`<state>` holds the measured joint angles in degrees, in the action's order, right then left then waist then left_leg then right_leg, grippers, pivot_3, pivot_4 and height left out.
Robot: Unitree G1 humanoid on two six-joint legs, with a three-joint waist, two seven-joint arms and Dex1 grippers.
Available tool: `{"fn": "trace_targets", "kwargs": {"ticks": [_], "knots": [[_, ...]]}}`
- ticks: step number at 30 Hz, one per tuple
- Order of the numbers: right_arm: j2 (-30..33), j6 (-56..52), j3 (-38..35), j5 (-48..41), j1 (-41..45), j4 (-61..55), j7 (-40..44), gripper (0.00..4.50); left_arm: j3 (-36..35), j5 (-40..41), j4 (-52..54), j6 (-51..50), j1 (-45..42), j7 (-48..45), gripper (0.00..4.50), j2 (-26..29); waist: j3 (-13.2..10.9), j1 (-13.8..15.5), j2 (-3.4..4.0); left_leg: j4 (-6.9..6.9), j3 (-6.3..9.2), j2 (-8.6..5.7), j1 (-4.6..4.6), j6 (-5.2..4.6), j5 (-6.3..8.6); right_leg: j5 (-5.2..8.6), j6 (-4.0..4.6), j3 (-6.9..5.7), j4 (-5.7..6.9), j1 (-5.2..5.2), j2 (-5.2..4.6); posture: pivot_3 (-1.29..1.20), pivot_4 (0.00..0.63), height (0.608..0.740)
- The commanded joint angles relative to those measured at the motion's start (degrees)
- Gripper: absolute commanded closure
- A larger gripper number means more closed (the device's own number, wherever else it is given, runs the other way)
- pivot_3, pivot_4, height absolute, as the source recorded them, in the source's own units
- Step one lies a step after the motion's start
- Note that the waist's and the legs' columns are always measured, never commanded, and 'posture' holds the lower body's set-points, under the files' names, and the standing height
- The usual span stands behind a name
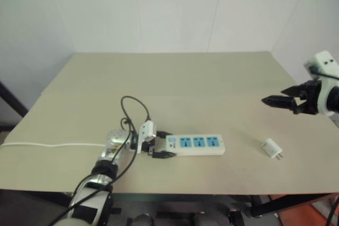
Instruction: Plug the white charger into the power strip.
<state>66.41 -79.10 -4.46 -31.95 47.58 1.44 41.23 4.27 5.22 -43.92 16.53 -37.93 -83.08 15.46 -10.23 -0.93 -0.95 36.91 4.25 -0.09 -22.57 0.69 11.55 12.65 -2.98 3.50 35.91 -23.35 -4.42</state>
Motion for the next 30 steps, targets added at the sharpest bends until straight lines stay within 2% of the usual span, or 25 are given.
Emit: {"fn": "trace_targets", "kwargs": {"ticks": [1,5,11,30], "knots": [[1.03,-7.93,10.14,2.66,5.56,4.00,0.04,0.00,2.16,0.54,0.57,-1.39,-0.01,-1.15,1.20,0.00,0.01,0.10,0.02,0.00,0.01,0.00,-0.11,0.00,0.00,0.01,-0.01,-0.01,-0.01,-0.08,0.00,0.00,0.150,0.740],[1.89,-7.58,18.24,4.01,7.39,5.71,3.20,0.00,3.13,0.84,0.68,-2.78,-0.50,-1.34,1.20,0.44,0.04,0.23,0.08,0.14,-0.02,-0.08,-0.75,0.00,-0.01,-0.09,-0.08,0.06,0.12,-0.79,-0.04,0.00,0.150,0.740],[2.22,-4.67,26.59,6.69,7.13,7.15,8.05,0.00,4.59,0.79,2.52,-5.59,-0.04,-1.70,1.20,1.85,0.04,-0.10,0.08,0.18,-0.06,-0.05,-0.70,-0.01,-0.01,-0.10,-0.10,0.11,0.17,-0.81,0.01,0.00,0.150,0.740],[-3.37,4.56,40.25,18.42,10.70,17.08,20.59,0.00,5.32,2.89,11.24,-10.36,5.16,1.99,1.20,4.40,0.05,-1.20,0.09,0.18,-0.09,-0.04,-0.69,-0.01,-0.01,-0.11,-0.10,0.15,0.19,-0.83,0.02,0.00,0.150,0.740]]}}
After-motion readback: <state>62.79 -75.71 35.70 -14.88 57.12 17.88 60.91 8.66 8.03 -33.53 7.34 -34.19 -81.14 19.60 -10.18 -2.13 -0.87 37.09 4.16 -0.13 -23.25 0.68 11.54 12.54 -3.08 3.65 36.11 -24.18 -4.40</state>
